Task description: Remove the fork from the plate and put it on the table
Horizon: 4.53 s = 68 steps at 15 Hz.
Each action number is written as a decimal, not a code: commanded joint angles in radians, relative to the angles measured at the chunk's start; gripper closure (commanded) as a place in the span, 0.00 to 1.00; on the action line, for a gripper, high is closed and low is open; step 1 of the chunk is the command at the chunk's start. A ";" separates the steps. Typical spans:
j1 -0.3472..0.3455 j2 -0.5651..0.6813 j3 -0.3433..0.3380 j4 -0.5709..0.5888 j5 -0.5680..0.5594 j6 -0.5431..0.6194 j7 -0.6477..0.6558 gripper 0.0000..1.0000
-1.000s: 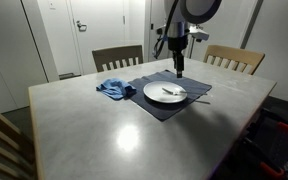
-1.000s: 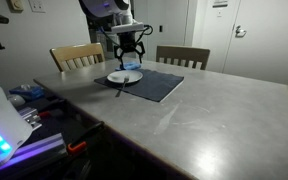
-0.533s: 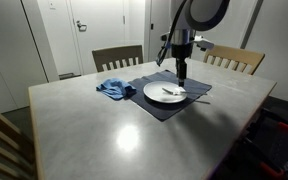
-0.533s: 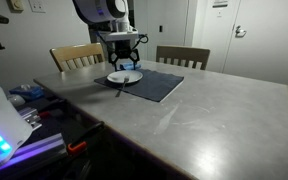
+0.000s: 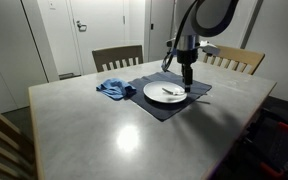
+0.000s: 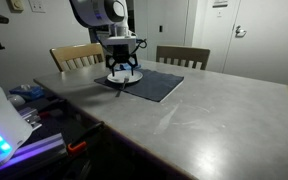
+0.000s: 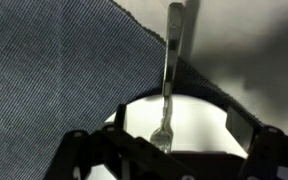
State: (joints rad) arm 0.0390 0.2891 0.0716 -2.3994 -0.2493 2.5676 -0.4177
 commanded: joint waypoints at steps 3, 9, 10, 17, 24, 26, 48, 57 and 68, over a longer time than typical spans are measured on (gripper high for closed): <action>-0.031 -0.014 -0.001 -0.085 0.001 0.082 -0.008 0.00; 0.011 0.002 -0.081 -0.119 -0.131 0.180 0.157 0.00; 0.013 0.006 -0.091 -0.121 -0.153 0.192 0.176 0.00; 0.018 0.005 -0.098 -0.140 -0.201 0.246 0.178 0.00; -0.003 0.021 -0.078 -0.122 -0.157 0.236 0.136 0.02; -0.007 0.027 -0.072 -0.113 -0.147 0.231 0.120 0.03; -0.063 0.097 -0.002 -0.064 -0.032 0.221 -0.016 0.60; -0.067 0.082 -0.003 -0.072 -0.031 0.200 -0.010 0.15; -0.061 0.063 -0.010 -0.080 -0.036 0.187 0.004 0.66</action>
State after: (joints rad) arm -0.0119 0.3686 0.0591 -2.4729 -0.2945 2.7770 -0.4054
